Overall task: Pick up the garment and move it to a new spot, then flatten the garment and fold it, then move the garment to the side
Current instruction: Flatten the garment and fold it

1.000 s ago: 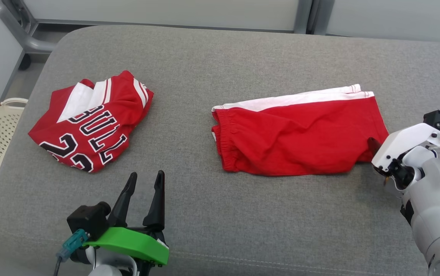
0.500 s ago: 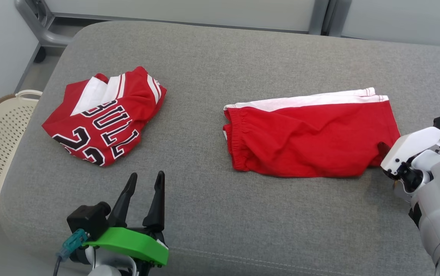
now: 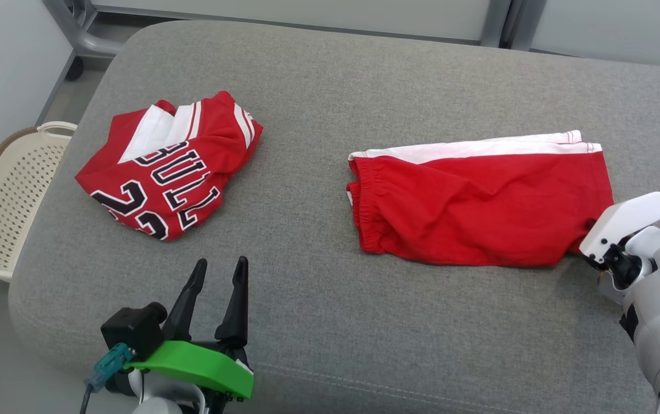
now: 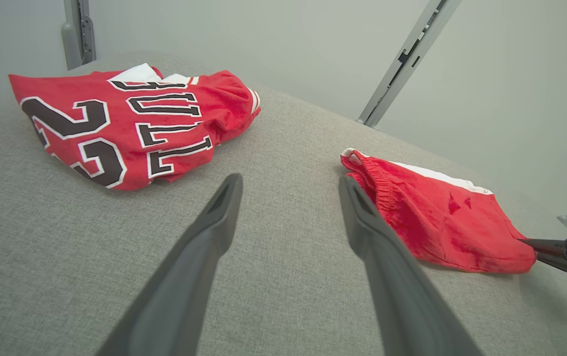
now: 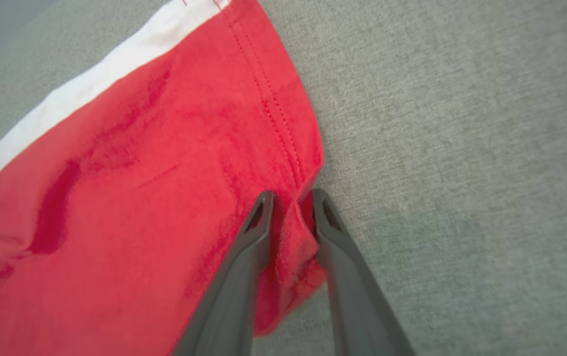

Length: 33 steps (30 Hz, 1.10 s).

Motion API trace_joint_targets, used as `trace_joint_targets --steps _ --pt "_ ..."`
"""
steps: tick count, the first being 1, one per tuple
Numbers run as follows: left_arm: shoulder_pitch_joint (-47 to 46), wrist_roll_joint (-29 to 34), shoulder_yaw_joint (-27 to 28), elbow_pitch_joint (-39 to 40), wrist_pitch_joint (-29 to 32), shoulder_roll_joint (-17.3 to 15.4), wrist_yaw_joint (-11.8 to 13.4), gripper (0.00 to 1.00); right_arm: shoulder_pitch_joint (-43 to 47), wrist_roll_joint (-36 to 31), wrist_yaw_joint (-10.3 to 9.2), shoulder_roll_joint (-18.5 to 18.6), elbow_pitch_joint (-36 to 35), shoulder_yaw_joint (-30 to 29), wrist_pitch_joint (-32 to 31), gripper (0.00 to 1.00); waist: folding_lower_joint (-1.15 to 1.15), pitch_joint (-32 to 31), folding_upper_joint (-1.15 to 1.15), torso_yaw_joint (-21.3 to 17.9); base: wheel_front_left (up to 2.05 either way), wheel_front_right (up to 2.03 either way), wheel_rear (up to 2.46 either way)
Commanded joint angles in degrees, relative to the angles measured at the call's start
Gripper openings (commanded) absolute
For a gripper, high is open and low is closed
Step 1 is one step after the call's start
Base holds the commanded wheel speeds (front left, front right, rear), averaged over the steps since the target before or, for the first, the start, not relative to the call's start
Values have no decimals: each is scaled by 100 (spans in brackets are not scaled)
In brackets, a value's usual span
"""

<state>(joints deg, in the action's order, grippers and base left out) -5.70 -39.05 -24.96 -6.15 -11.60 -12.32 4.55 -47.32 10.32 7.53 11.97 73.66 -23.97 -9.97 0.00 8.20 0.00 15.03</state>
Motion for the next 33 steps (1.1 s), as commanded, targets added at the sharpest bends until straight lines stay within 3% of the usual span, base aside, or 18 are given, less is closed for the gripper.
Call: trace_joint_targets --steps 1,2,4,5,17,25,33 --pt "-76 -10 -8 9 8 -40 26 100 -16 -64 -8 23 26 -57 21 38 0 28 0 31 0 0 0" --pt "-83 -11 -11 10 7 -39 29 100 -16 -99 -8 32 29 -98 -1 34 0 39 0 40 0 0 0" --pt "-92 -14 -13 4 3 -36 30 100 -16 -177 -8 13 35 -175 -23 5 0 50 0 51 0 0 0" --pt "-96 -14 -12 -3 1 -35 34 100 -18 -212 -8 9 37 -213 -31 0 0 53 0 53 0 0 0" --pt "-24 -90 -30 -96 -50 17 43 100 12 -411 -8 -189 8 -431 -183 0 0 -189 0 -74 0 0 0" --pt "135 -146 -22 -66 -71 -4 65 100 320 -56 -8 -358 -404 -53 -219 0 0 -415 0 -231 0 0 0" --pt "244 -183 -40 -53 -59 -22 105 100 1034 445 -8 -405 -1309 422 -567 0 0 -590 0 -403 0 0 0"
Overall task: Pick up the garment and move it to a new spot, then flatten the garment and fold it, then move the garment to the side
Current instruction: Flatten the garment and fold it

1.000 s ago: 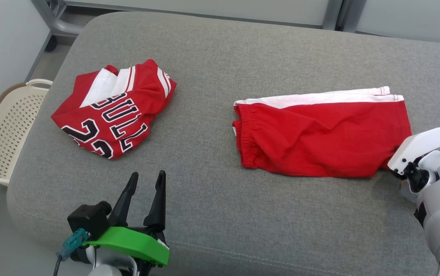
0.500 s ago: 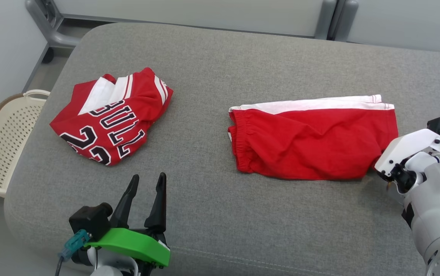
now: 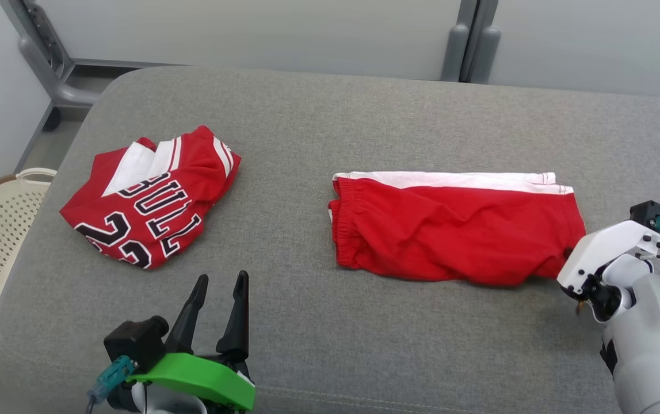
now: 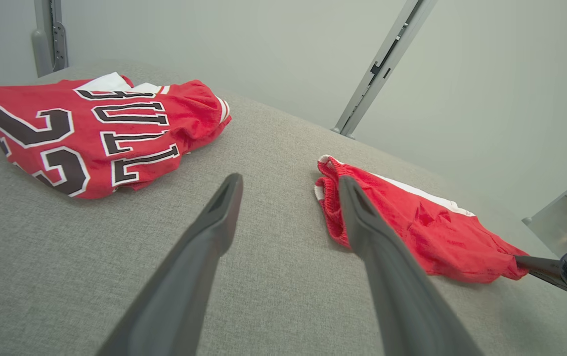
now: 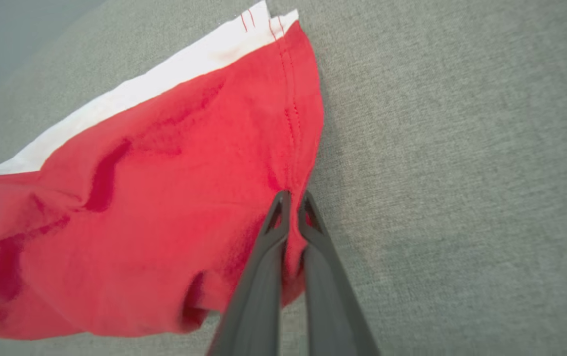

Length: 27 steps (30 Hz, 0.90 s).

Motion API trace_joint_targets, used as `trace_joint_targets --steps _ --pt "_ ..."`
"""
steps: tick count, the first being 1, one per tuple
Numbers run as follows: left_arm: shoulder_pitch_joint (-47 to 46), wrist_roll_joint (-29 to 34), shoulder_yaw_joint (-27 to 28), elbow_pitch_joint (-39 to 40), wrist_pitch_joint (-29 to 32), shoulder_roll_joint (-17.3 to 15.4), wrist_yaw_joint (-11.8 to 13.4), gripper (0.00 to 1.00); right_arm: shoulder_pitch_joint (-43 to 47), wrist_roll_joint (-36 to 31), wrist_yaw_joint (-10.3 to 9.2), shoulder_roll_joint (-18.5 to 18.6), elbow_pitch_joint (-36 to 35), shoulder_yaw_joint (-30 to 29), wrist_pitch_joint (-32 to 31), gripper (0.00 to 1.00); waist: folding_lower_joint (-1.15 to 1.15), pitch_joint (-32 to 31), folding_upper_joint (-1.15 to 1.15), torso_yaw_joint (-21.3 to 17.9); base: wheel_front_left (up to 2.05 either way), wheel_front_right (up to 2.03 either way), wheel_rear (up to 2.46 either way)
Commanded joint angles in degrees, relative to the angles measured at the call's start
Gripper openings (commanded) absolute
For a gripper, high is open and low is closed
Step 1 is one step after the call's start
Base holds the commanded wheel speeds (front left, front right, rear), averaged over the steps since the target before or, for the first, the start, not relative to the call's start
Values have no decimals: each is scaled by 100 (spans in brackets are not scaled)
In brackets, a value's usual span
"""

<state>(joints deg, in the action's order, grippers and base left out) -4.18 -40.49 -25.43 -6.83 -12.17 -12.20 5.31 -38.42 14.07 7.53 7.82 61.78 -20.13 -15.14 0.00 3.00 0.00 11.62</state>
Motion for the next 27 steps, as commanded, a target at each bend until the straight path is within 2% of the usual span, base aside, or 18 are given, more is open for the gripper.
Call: trace_joint_targets --steps 1,3,8,13,14,15,22,27 --pt "104 -42 3 16 1 -36 34 100 269 138 -8 1 -275 96 -119 0 0 -93 0 -79 0 0 0" --pt "120 -45 0 16 4 -38 32 100 399 195 -8 -9 -439 153 -195 0 0 -117 0 -96 0 0 0" --pt "172 -62 -29 22 21 -52 46 100 1068 419 -8 -60 -1358 238 -552 0 0 -221 0 -160 0 0 0" --pt "215 -81 -63 37 28 -63 37 100 1646 375 -8 -162 -2230 80 -961 0 0 -242 0 -213 0 0 0" --pt "201 -84 -77 43 34 -58 34 100 1804 307 -8 -234 -2523 -57 -1053 97 0 -234 0 -220 0 0 0" --pt "188 -82 -88 43 36 -55 31 100 1856 233 -8 -257 -2655 -149 -1058 100 0 -229 0 -221 0 0 0" --pt "149 -92 -117 -14 24 -45 28 100 2130 -24 -5 -444 -3351 -431 -885 100 0 -271 0 -207 0 0 0" --pt "228 -115 -83 -52 3 -65 60 100 2300 132 -4 -487 -3645 -250 -557 100 0 -405 0 -225 0 0 0"
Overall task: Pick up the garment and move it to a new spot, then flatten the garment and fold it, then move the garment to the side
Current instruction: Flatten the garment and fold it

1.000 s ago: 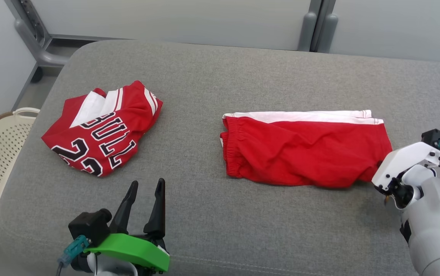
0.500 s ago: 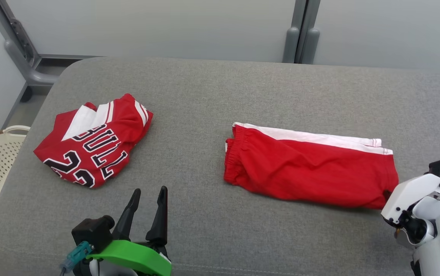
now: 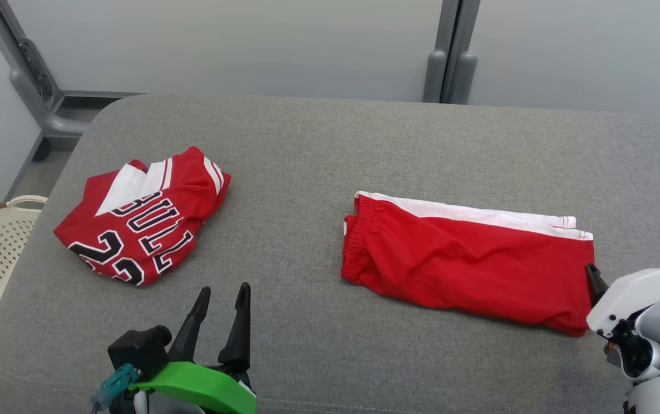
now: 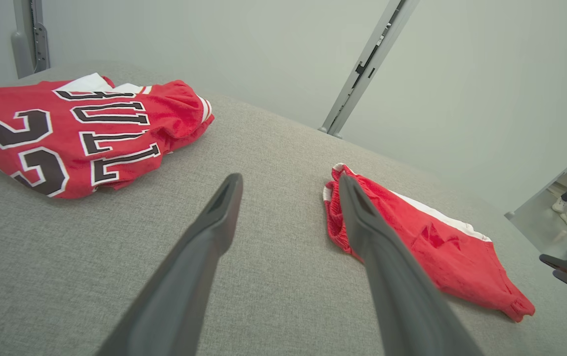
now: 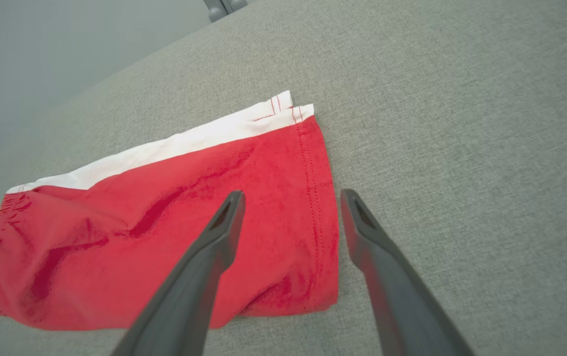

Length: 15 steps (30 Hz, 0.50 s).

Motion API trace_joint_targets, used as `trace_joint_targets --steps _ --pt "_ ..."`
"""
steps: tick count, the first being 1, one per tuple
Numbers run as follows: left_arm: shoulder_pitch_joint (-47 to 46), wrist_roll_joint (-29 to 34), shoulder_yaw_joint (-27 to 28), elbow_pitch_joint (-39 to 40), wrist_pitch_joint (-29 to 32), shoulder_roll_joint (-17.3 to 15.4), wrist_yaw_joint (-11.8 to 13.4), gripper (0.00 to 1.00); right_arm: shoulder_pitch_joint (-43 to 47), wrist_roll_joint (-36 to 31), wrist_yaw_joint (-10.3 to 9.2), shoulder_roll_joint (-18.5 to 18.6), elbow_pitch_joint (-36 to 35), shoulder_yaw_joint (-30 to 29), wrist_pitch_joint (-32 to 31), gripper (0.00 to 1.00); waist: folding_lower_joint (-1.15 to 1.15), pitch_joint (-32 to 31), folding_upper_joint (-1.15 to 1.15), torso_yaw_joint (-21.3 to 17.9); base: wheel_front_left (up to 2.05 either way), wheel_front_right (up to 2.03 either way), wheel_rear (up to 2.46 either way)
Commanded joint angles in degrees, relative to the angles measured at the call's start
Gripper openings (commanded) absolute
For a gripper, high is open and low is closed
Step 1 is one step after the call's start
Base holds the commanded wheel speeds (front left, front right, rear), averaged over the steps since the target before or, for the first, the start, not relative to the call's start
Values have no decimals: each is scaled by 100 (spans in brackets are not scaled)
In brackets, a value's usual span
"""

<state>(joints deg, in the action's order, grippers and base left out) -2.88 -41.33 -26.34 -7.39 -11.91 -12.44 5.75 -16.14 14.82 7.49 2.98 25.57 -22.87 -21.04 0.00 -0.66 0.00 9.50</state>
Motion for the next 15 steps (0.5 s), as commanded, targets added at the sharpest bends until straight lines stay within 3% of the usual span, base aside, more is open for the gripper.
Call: trace_joint_targets --steps 1,15 --pt "118 -35 16 1 -28 -50 22 100 102 151 0 -5 -87 123 127 100 0 -69 0 -22 0 0 0" --pt "237 39 231 23 -131 -188 263 100 797 568 0 2 -934 1254 1898 100 0 -317 0 -202 0 0 0"
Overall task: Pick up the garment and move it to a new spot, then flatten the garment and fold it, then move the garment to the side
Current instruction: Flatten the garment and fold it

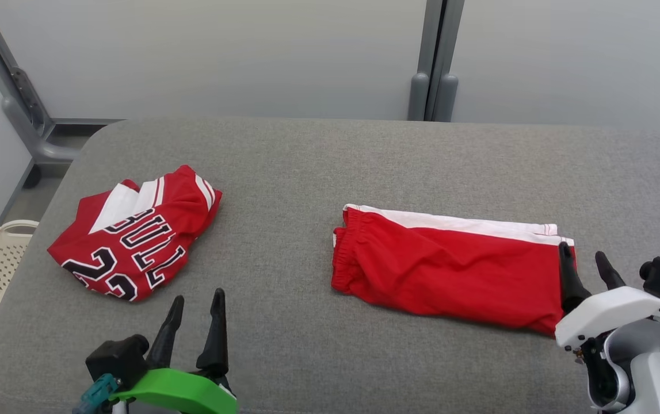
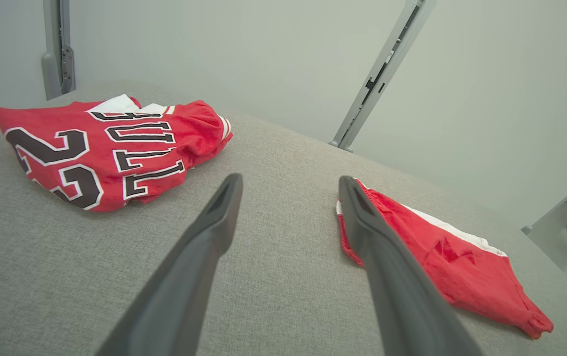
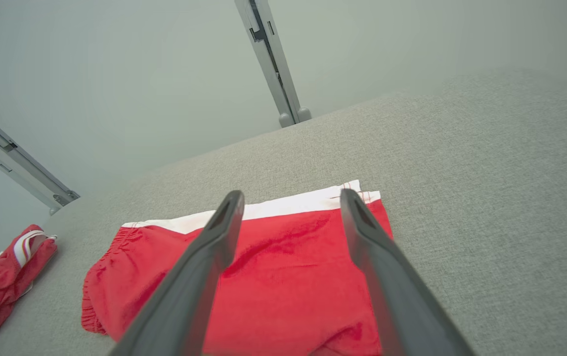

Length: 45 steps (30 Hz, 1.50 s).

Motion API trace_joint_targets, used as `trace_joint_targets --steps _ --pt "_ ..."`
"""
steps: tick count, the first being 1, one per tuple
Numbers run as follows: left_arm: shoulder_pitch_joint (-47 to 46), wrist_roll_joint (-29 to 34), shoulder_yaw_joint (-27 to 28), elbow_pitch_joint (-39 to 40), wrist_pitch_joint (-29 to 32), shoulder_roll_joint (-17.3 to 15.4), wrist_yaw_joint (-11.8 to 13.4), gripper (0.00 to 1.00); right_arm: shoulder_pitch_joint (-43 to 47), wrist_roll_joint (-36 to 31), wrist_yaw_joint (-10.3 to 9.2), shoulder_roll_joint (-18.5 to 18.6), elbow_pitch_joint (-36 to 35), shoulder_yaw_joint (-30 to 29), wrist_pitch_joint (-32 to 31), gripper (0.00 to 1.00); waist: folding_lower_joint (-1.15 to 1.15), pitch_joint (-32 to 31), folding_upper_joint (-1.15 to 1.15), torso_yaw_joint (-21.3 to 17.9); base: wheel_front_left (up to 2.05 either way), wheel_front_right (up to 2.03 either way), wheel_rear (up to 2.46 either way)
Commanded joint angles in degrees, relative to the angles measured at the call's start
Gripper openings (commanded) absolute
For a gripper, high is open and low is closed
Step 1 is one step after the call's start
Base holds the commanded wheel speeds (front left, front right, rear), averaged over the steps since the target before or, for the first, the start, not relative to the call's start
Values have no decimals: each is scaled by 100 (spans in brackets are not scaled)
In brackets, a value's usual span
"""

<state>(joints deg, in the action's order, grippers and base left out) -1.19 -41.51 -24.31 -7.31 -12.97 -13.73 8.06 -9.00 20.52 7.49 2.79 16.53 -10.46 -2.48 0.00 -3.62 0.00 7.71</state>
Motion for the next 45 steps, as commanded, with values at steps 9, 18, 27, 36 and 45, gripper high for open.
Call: trace_joint_targets --steps 9,18,27,36,45 --pt "235 221 200 44 -65 -290 374 100 628 200 0 26 -492 710 601 100 0 -120 0 -222 0 0 0" --pt "455 269 201 151 40 -476 479 100 1038 73 0 23 -581 1119 796 100 0 -226 0 -373 0 0 0" --pt "605 161 190 151 85 -533 443 100 1362 25 0 20 -446 1000 835 100 0 -308 0 -344 0 0 0" --pt "656 171 157 116 100 -575 483 100 1274 -38 0 20 -430 1001 833 100 0 -314 0 -363 0 0 0" --pt "677 131 141 184 128 -580 535 100 1211 -71 0 20 -349 985 874 100 0 -334 0 -388 0 0 0"
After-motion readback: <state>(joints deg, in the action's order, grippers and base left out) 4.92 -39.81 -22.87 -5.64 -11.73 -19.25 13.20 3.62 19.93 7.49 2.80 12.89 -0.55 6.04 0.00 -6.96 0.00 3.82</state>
